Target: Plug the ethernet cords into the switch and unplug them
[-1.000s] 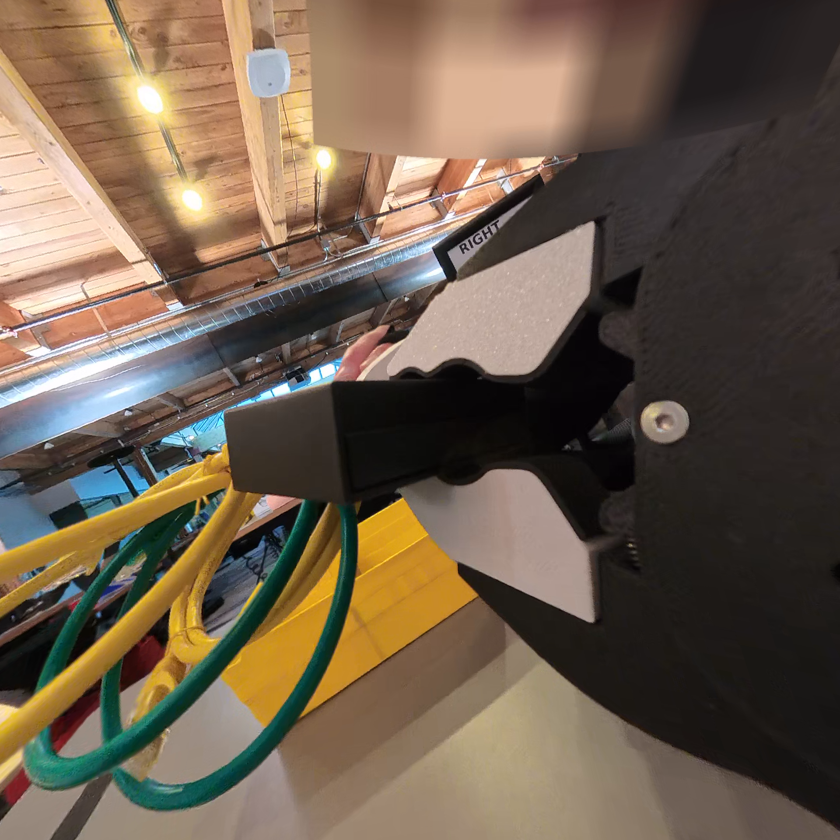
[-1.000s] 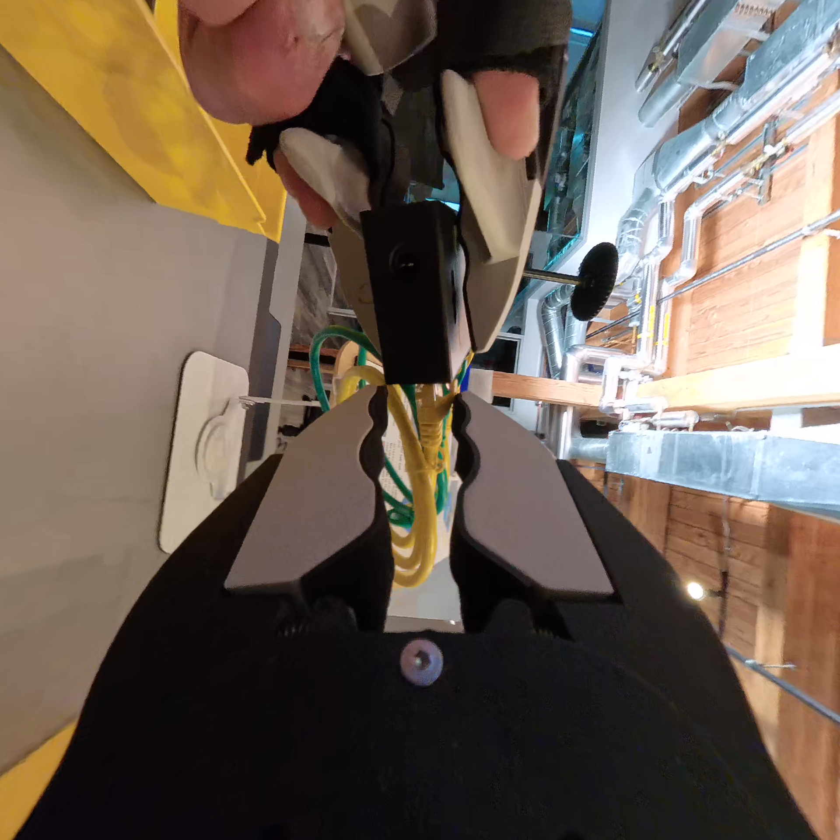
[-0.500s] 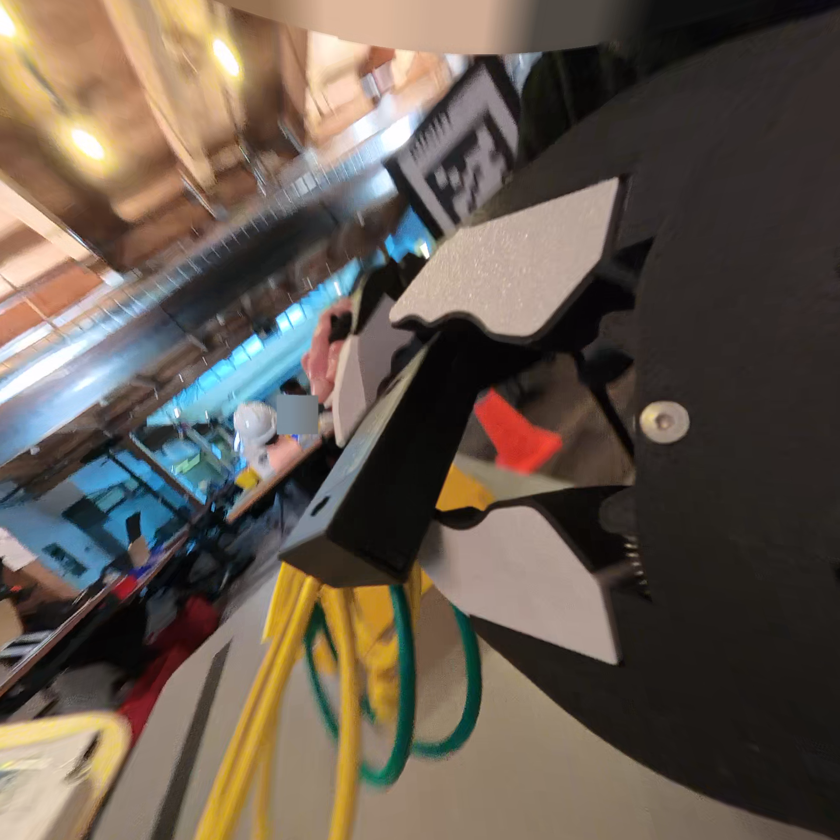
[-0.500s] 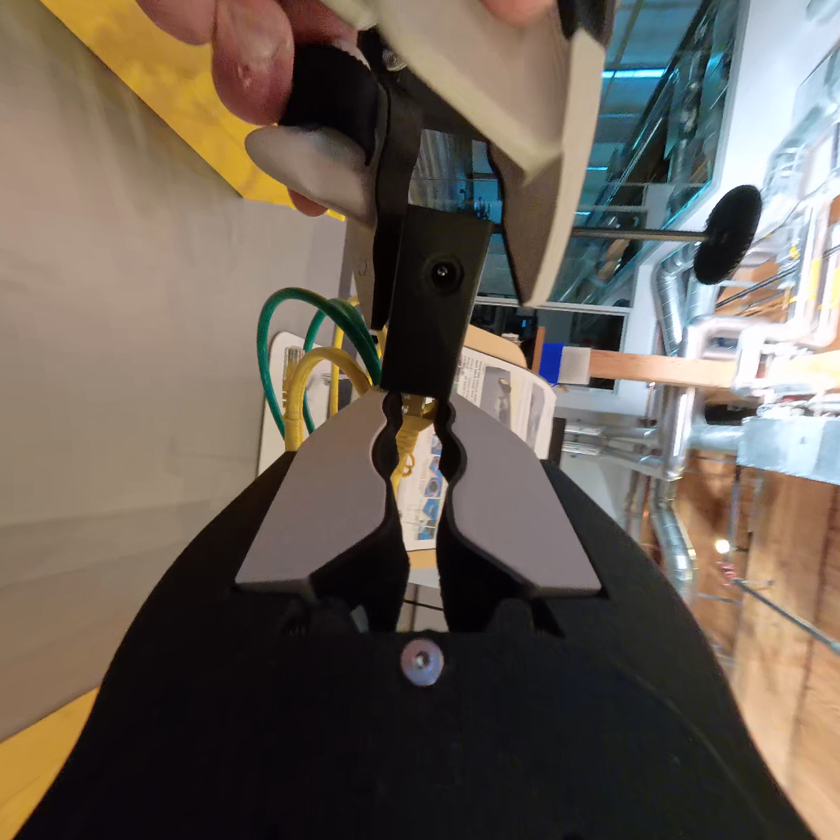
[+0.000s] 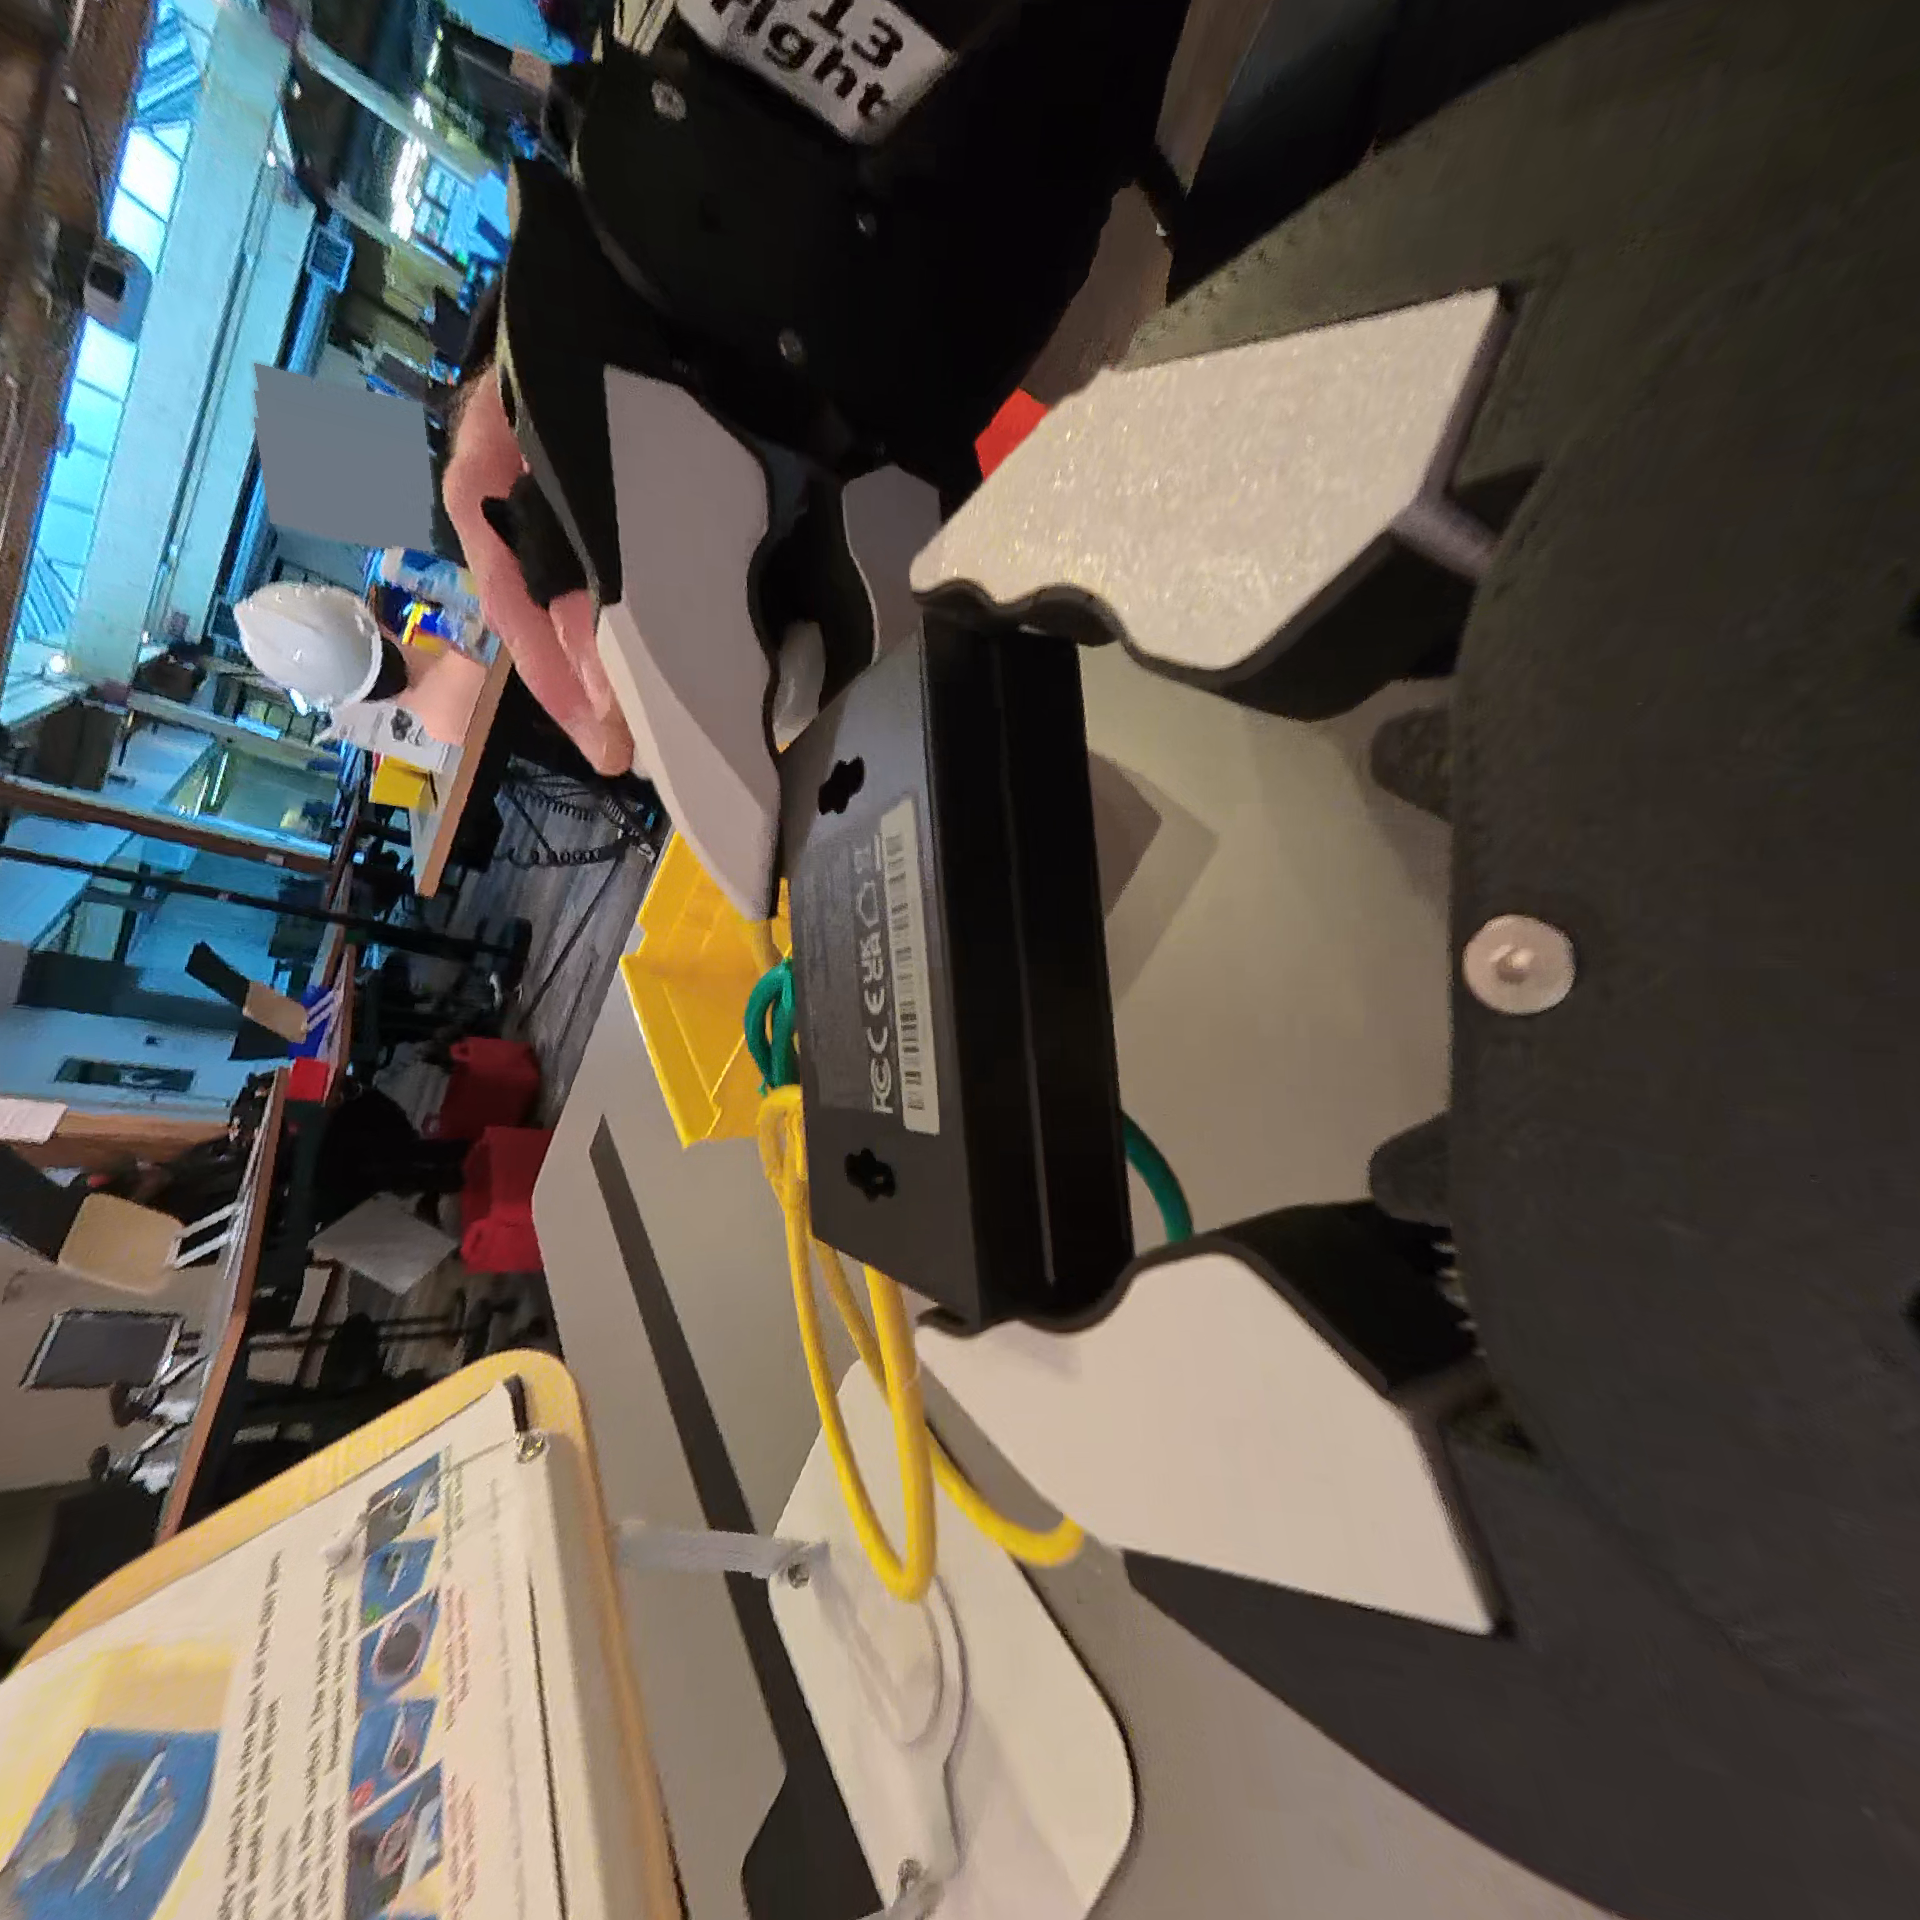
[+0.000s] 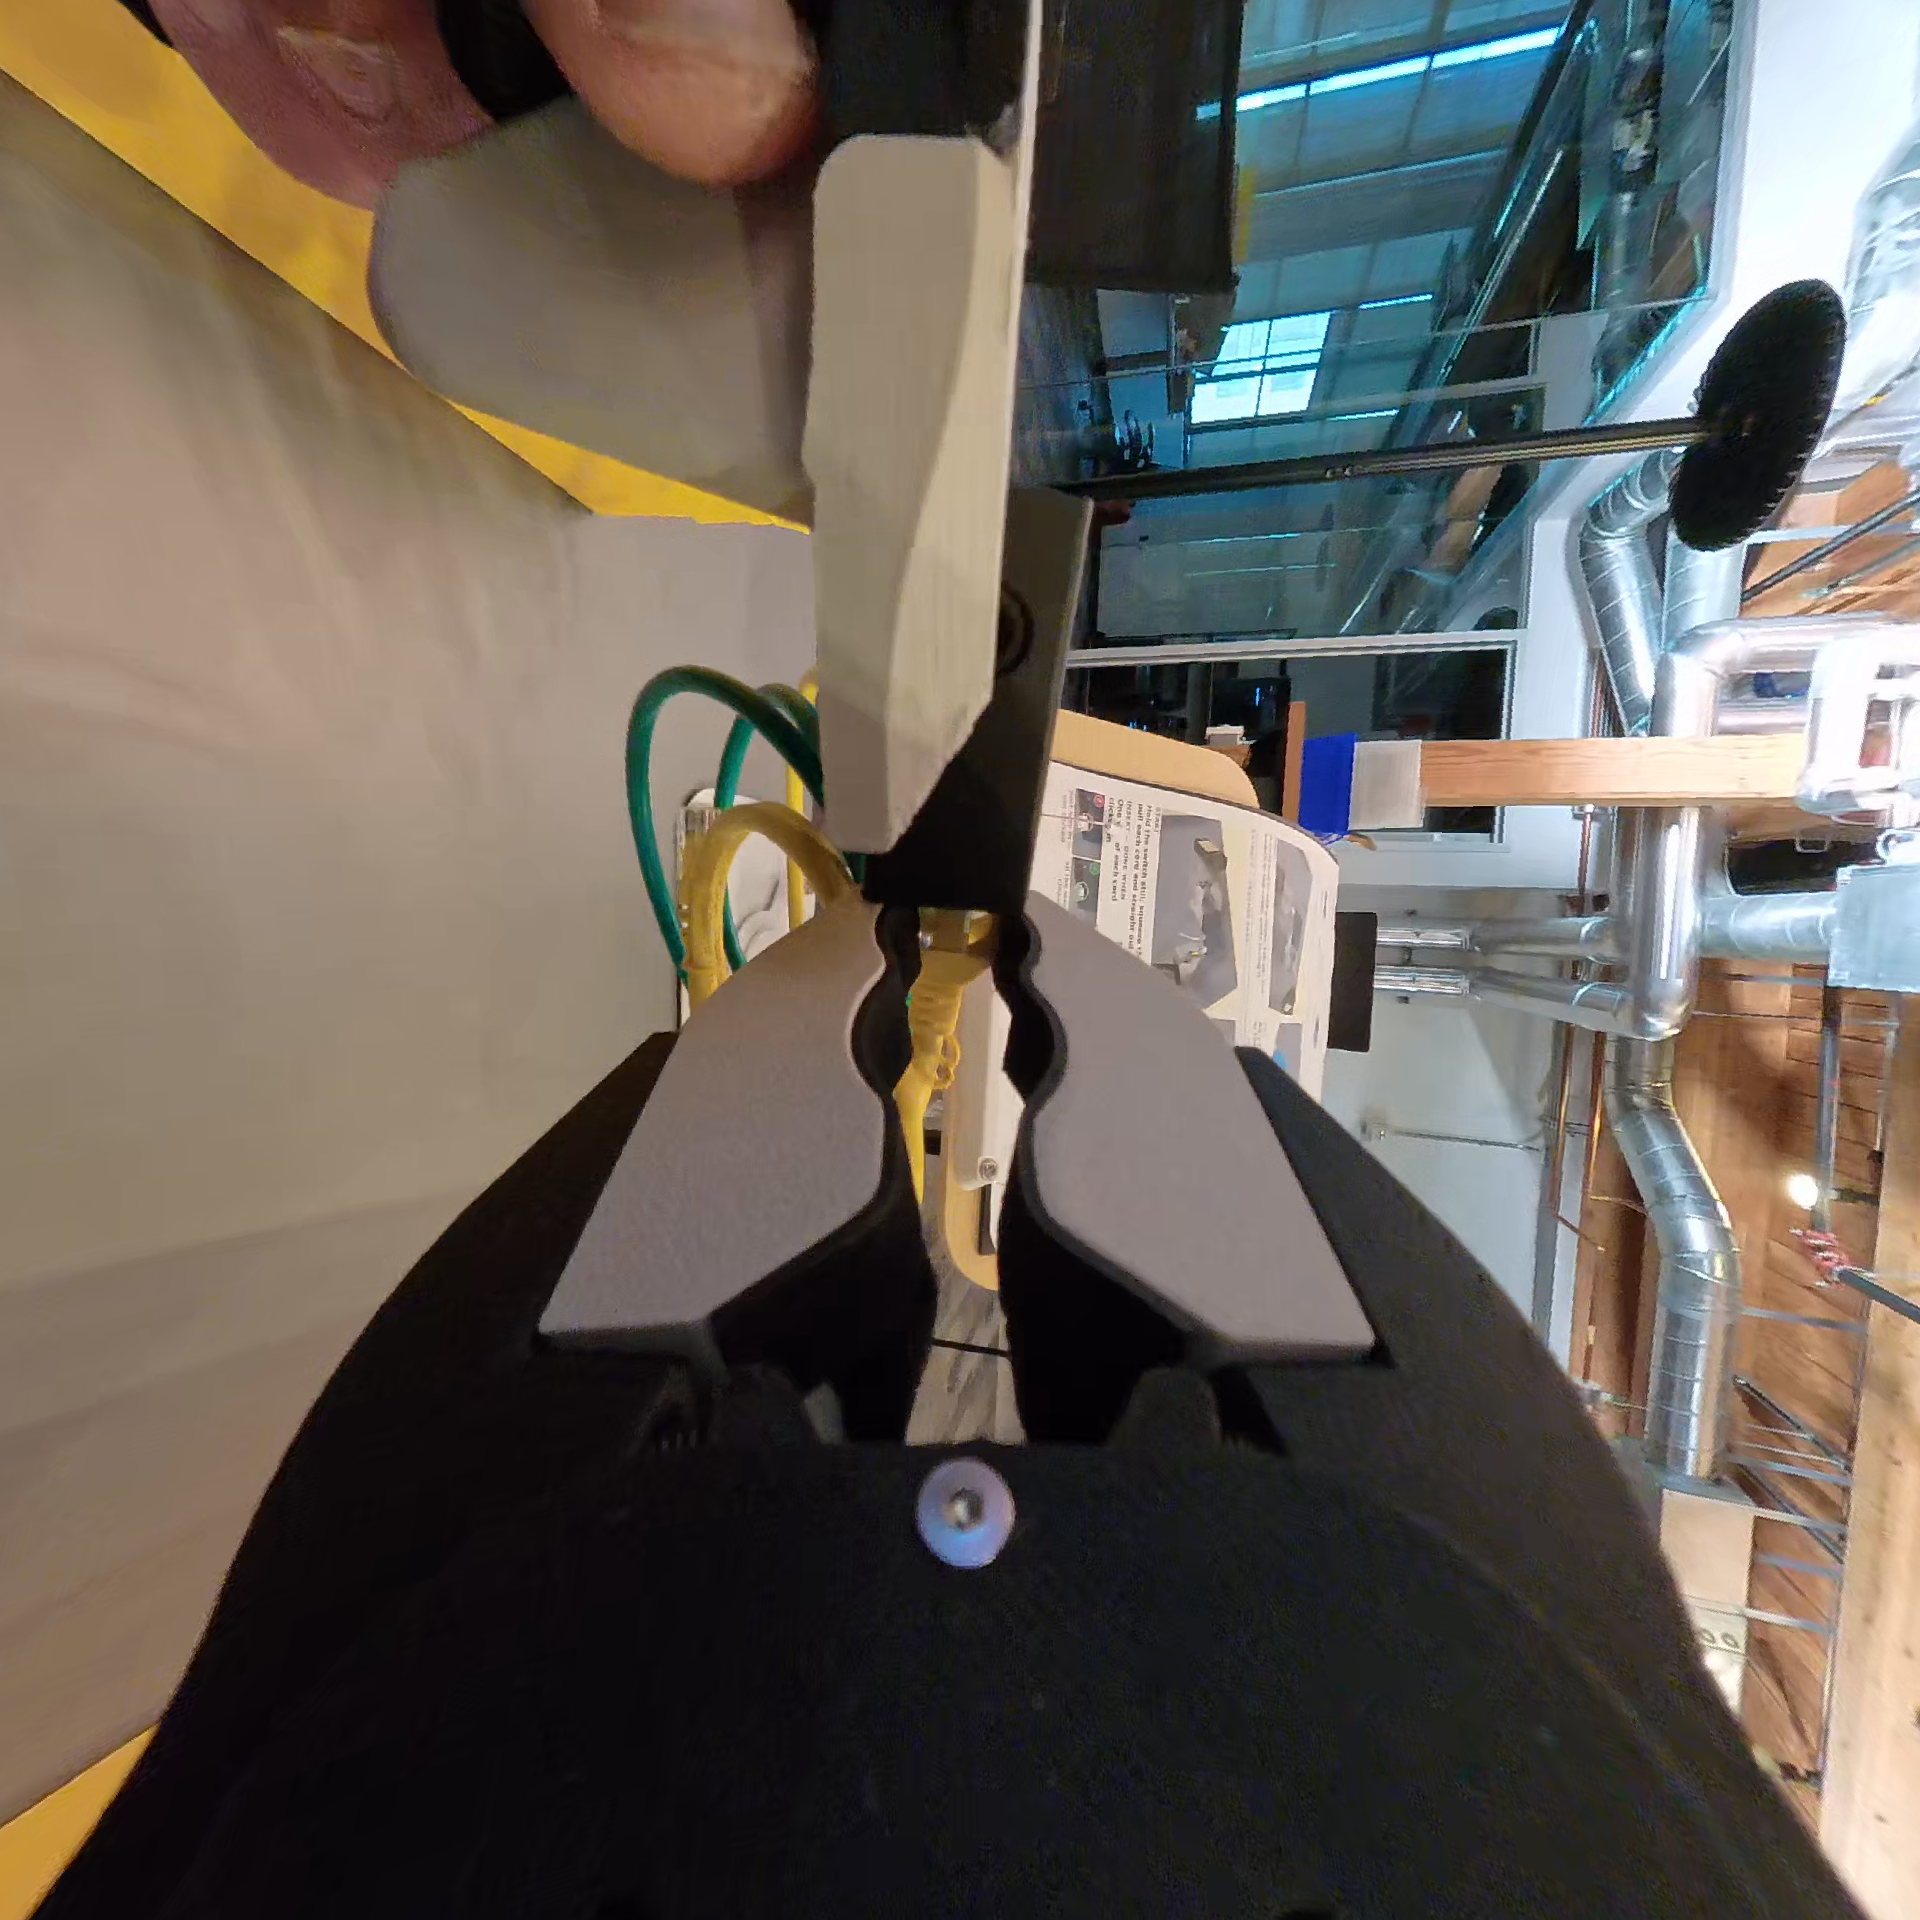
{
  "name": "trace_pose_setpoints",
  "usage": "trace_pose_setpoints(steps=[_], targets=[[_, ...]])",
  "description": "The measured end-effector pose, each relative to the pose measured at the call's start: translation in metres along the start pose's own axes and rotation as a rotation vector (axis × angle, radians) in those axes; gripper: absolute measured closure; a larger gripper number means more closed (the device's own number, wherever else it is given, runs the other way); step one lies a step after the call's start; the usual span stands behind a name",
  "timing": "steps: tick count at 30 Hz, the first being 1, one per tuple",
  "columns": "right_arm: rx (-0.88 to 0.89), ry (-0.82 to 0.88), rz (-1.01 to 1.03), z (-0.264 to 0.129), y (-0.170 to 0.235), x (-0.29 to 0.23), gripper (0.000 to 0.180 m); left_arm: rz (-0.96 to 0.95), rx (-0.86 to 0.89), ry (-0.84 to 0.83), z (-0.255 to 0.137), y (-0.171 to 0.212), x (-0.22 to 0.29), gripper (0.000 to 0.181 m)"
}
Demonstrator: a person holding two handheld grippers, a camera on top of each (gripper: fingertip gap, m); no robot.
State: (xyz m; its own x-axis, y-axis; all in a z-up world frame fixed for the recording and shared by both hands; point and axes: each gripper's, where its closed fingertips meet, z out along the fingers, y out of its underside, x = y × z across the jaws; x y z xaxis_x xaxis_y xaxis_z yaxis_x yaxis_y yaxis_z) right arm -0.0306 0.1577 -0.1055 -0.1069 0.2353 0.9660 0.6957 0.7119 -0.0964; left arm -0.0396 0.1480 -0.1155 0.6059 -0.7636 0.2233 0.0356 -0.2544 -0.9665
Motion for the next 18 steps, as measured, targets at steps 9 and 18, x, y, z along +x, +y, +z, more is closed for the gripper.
trace_pose_setpoints(steps=[9,18], targets=[[0.055,0.031,-0.016,-0.009,-0.009,0.0,0.164,-0.17,0.083,0.12,-0.005,-0.01,0.006,0.063],[0.136,-0.034,0.096,-0.016,-0.015,-0.008,0.164,-0.373,0.141,0.213,-0.004,-0.012,0.006,0.065]])
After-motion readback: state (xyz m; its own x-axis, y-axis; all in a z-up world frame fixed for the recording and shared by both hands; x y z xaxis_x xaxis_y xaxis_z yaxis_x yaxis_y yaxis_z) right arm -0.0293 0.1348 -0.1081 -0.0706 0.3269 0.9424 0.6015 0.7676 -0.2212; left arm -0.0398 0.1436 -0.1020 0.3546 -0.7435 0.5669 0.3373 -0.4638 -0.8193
